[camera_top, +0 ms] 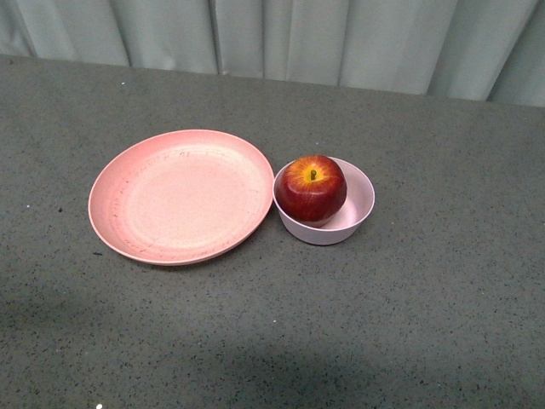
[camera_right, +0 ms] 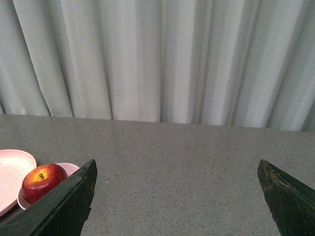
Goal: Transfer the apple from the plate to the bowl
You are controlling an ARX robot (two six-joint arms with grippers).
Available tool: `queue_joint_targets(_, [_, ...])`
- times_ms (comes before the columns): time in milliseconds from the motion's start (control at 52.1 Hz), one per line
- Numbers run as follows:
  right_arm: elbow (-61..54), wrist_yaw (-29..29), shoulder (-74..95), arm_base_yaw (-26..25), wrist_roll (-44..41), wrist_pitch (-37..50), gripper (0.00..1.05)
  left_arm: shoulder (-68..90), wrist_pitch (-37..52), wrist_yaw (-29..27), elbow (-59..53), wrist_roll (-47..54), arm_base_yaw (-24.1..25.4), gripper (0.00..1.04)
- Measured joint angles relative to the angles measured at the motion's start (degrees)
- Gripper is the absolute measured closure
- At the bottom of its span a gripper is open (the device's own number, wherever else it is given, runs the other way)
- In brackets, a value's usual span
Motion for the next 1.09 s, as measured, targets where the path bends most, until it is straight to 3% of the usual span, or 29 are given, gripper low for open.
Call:
queue_joint_targets(77, [0.0, 0.0, 0.0, 0.0, 0.0, 0.0, 0.09, -4.2, -3.1, 1.0, -0.8, 0.0, 1.0, 1.01])
queue_joint_targets(134, [0.0, 0.0, 0.0, 0.0, 0.0, 0.0, 0.09, -7.1, -5.7, 4.7, -1.4, 0.0, 3.8, 1.01])
queue_joint_targets(250, [0.0, 0.0, 0.0, 0.0, 0.0, 0.0, 0.09, -11.5, -9.3, 5.1, -2.0, 0.0, 5.8, 1.01])
queue_joint_targets(730, [0.0, 0.0, 0.0, 0.0, 0.0, 0.0, 0.09, -30.8, -26.8, 5.6, -2.1, 0.0, 5.8, 1.01])
queue_joint_targets(1095, [0.0, 0.0, 0.0, 0.0, 0.0, 0.0, 0.09, -38.6, -34.4, 5.6, -2.1, 0.0, 5.9, 1.01])
